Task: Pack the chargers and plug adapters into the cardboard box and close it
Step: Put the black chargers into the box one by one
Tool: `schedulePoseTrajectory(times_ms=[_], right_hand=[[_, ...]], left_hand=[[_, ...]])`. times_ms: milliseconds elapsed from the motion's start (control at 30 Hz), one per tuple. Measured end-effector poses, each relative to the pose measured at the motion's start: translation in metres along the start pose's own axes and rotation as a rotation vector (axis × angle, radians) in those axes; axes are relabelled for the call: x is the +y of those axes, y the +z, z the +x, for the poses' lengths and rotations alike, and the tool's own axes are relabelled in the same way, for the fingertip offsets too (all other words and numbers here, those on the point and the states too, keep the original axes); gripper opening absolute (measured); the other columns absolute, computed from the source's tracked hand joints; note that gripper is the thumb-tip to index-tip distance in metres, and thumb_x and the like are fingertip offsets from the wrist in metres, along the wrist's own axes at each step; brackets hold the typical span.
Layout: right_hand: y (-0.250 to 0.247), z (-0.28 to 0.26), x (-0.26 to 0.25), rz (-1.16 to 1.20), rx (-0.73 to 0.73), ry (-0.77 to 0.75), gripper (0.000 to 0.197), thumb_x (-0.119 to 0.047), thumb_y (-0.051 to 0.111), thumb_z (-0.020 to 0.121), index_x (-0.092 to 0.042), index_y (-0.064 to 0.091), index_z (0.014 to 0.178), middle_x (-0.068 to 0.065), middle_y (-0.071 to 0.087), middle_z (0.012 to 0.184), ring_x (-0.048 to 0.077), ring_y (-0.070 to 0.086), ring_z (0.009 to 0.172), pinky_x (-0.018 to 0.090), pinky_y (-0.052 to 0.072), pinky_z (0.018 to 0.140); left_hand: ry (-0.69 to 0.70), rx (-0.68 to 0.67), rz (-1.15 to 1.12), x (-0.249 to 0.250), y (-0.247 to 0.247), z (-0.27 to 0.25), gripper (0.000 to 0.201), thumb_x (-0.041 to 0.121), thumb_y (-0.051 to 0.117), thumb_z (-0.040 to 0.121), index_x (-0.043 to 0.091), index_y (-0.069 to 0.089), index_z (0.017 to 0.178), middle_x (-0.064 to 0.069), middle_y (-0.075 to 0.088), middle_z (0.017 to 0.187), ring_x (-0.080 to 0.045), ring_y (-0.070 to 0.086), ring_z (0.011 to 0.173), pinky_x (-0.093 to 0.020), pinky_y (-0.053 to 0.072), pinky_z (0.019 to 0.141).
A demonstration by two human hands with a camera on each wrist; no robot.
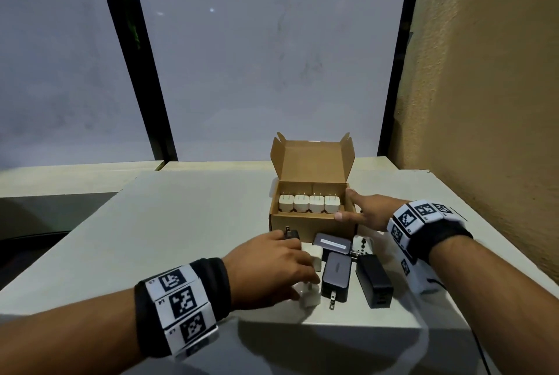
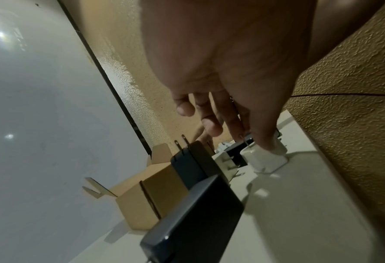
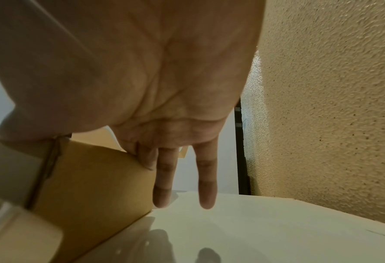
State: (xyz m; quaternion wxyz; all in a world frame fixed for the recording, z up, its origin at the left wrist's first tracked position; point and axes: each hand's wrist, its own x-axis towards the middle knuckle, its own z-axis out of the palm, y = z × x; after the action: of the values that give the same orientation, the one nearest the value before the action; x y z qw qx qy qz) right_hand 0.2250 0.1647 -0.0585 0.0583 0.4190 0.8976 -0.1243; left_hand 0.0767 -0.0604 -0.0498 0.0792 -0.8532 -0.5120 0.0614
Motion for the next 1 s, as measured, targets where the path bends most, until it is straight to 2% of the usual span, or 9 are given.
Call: schedulePoseTrajectory(times_ms=[100, 233, 300, 433, 600, 700, 800, 900, 1000], right_hand=[[0.000, -0.001, 0.000, -0.023, 0.004, 0.000, 0.080, -0.071, 0.037, 0.085, -0.018, 0.024, 0.144, 0.014, 0.045, 0.145, 0.030, 0.049, 0.127, 0.040, 0.035, 0.105], [0.001, -0.001, 0.000, -0.016, 0.006, -0.004, 0.084, -0.070, 0.037, 0.086, -0.019, 0.016, 0.150, 0.013, 0.037, 0.151, 0.031, 0.043, 0.133, 0.041, 0.032, 0.109], [0.001, -0.001, 0.001, -0.008, 0.003, -0.010, 0.085, -0.069, 0.037, 0.086, -0.019, 0.014, 0.151, 0.014, 0.037, 0.151, 0.031, 0.043, 0.133, 0.040, 0.031, 0.109], [0.001, 0.001, 0.002, -0.010, -0.008, -0.010, 0.086, -0.071, 0.035, 0.085, -0.019, 0.015, 0.150, 0.017, 0.042, 0.148, 0.032, 0.046, 0.130, 0.041, 0.033, 0.109], [0.001, 0.003, 0.003, -0.029, -0.010, -0.007, 0.085, -0.072, 0.034, 0.084, -0.018, 0.018, 0.148, 0.018, 0.045, 0.145, 0.033, 0.048, 0.128, 0.041, 0.034, 0.106], [0.000, 0.001, 0.002, -0.034, -0.004, -0.011, 0.082, -0.071, 0.035, 0.085, -0.016, 0.022, 0.145, 0.019, 0.048, 0.142, 0.033, 0.050, 0.125, 0.040, 0.035, 0.104], [0.000, -0.001, 0.001, -0.039, 0.006, -0.016, 0.079, -0.068, 0.036, 0.087, -0.013, 0.025, 0.143, 0.019, 0.047, 0.142, 0.033, 0.048, 0.126, 0.040, 0.035, 0.104], [0.000, -0.002, -0.001, -0.039, 0.007, -0.018, 0.078, -0.066, 0.036, 0.088, -0.014, 0.024, 0.144, 0.019, 0.044, 0.145, 0.033, 0.046, 0.128, 0.040, 0.033, 0.106], [0.000, -0.002, -0.001, -0.034, 0.005, -0.016, 0.080, -0.067, 0.037, 0.088, -0.016, 0.021, 0.147, 0.017, 0.042, 0.147, 0.032, 0.045, 0.130, 0.040, 0.033, 0.107]], left_hand=[[-0.016, 0.035, -0.010, 0.001, 0.001, 0.001, 0.040, 0.037, 0.060, 0.091, 0.028, 0.056, 0.130, 0.005, 0.059, 0.130, -0.018, 0.053, 0.112, -0.030, 0.039, 0.085], [-0.077, 0.075, -0.036, 0.001, 0.001, -0.002, 0.047, 0.041, 0.060, 0.090, 0.027, 0.052, 0.133, 0.004, 0.057, 0.130, -0.018, 0.049, 0.115, -0.023, 0.027, 0.082], [-0.175, 0.106, -0.091, -0.003, 0.001, -0.006, 0.048, 0.043, 0.063, 0.088, 0.026, 0.050, 0.131, 0.004, 0.056, 0.127, -0.016, 0.050, 0.111, -0.022, 0.033, 0.083], [-0.489, 0.159, -0.228, -0.011, 0.007, -0.020, 0.056, 0.053, 0.070, 0.078, 0.028, 0.043, 0.121, 0.009, 0.051, 0.123, -0.009, 0.048, 0.096, -0.017, 0.043, 0.080], [-0.649, -0.010, -0.296, -0.022, 0.024, -0.035, 0.086, 0.061, 0.071, 0.072, 0.029, 0.031, 0.141, 0.008, 0.046, 0.139, -0.013, 0.047, 0.120, -0.028, 0.045, 0.099], [-0.630, -0.092, -0.359, -0.030, 0.032, -0.038, 0.072, 0.052, 0.068, 0.079, 0.030, 0.036, 0.140, 0.007, 0.051, 0.134, -0.013, 0.050, 0.117, -0.029, 0.045, 0.099], [-0.613, -0.102, -0.433, -0.039, 0.036, -0.039, 0.054, 0.041, 0.068, 0.084, 0.029, 0.047, 0.131, 0.006, 0.055, 0.125, -0.012, 0.052, 0.109, -0.026, 0.045, 0.097], [-0.653, -0.097, -0.454, -0.046, 0.036, -0.041, 0.051, 0.045, 0.070, 0.079, 0.027, 0.052, 0.123, 0.005, 0.058, 0.117, -0.012, 0.053, 0.102, -0.024, 0.047, 0.090], [-0.690, 0.002, -0.467, -0.052, 0.034, -0.046, 0.047, 0.050, 0.071, 0.073, 0.027, 0.057, 0.112, 0.008, 0.057, 0.105, -0.008, 0.053, 0.093, -0.019, 0.049, 0.079]])
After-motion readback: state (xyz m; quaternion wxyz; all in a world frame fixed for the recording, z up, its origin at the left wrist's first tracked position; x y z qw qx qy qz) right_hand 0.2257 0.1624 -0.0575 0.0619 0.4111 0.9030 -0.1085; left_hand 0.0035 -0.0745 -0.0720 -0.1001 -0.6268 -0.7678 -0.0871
